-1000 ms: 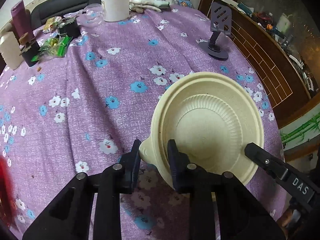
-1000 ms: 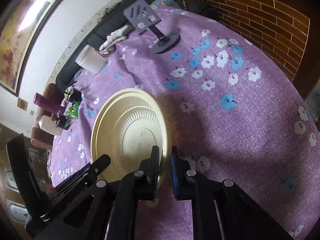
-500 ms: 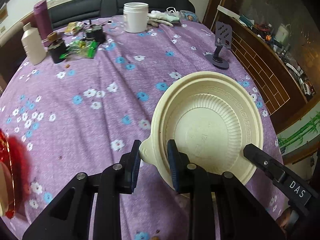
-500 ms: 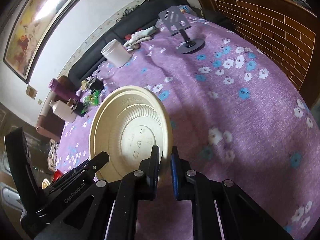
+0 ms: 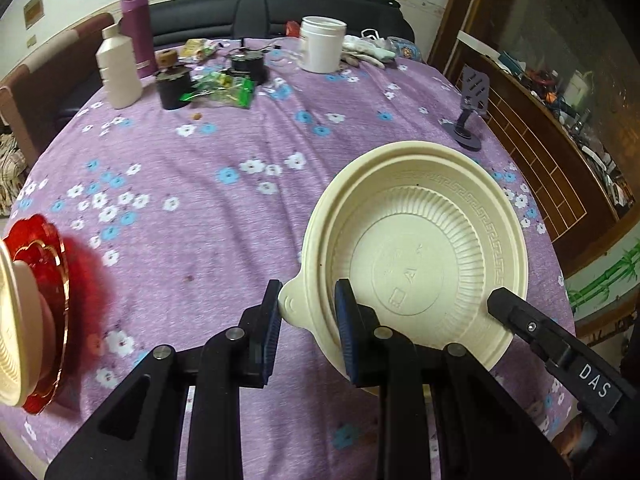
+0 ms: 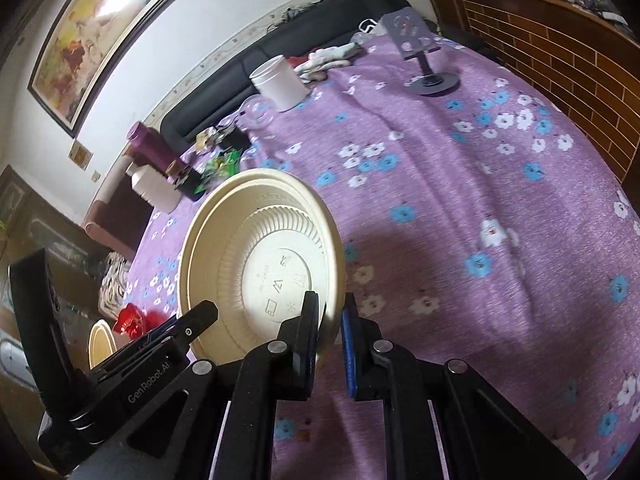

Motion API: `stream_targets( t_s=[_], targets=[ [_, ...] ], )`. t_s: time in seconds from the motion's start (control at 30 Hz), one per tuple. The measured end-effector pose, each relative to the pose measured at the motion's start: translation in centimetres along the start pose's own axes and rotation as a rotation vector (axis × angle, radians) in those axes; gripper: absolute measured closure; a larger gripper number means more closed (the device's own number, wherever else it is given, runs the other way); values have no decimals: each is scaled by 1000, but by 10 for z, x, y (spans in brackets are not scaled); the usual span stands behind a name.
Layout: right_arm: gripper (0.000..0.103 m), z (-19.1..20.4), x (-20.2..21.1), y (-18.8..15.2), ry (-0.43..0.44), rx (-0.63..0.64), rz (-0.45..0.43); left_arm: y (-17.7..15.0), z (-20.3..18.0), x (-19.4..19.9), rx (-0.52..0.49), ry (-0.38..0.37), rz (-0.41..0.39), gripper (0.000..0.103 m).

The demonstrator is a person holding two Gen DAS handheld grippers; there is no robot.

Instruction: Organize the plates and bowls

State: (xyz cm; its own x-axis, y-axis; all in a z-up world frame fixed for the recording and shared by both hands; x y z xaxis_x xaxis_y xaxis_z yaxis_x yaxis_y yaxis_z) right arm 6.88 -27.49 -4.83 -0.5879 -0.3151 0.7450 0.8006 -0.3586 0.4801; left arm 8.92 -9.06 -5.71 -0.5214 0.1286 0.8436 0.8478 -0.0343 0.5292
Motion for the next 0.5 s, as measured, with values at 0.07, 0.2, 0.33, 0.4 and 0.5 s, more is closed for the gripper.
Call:
stream_targets(
  t_s=[0.07, 0.2, 0.33, 0.4, 0.5],
  targets=[
    [92, 7, -2, -4, 4, 10, 5, -2, 7, 2, 9, 3, -1, 79],
    [92, 18, -2, -9, 9, 28, 10, -5, 17, 7, 21, 9, -9, 79],
    [92, 29, -1, -12, 15, 47, 9, -7, 28, 15, 35, 14, -25, 79],
    [92, 34, -1, -14, 20, 58, 10, -8, 32, 18, 40, 17, -33, 79],
    [92, 43, -1, -16, 30, 74, 11, -10, 40, 23, 52, 27, -42, 79]
  ],
)
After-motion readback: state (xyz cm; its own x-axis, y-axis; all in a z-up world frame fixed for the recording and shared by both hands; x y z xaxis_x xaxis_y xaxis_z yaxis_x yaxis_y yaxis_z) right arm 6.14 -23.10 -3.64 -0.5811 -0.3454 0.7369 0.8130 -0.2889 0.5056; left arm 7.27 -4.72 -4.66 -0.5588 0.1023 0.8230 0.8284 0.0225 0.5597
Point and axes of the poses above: each gripper's, at about its wrist camera, not at the fingertips, and x roughly against the way its jaws point, z to its left, y to its top, the point moved 6 cm from there along -x, roughly the way its jaws point, and after that the axes turned 2 degrees about y, right-handed, at the moved point
